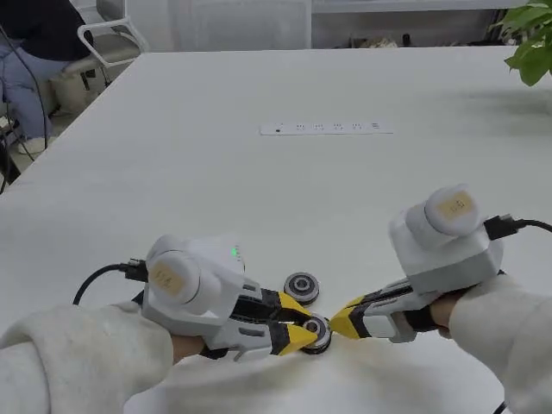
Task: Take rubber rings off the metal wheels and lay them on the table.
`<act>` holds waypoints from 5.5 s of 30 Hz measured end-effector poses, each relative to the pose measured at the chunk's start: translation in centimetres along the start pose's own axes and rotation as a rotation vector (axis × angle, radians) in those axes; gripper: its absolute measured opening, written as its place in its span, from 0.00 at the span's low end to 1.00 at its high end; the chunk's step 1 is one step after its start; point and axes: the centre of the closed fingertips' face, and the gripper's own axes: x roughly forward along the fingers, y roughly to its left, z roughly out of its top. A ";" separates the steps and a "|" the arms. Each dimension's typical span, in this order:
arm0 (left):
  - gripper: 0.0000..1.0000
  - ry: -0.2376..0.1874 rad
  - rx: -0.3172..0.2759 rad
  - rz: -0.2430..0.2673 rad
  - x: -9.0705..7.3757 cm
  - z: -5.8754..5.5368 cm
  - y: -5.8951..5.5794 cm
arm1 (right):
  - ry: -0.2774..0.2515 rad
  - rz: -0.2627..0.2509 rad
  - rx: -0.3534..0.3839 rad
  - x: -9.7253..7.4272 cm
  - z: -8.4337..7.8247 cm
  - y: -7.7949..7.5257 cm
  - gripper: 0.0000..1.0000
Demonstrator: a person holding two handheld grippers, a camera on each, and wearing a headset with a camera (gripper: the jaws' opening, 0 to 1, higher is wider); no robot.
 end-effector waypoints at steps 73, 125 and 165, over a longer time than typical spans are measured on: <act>0.08 0.009 0.035 -0.002 0.0 0.0 0.0 | -0.032 0.038 0.003 0.0 1.1 1.5 0.00; 0.22 0.029 -0.066 -0.043 -0.6 0.8 -0.4 | -0.052 0.014 0.084 0.0 1.2 0.6 0.00; 0.66 -0.108 -0.133 0.146 -10.9 3.6 2.5 | -0.148 -0.002 0.136 -1.5 3.1 -0.1 0.00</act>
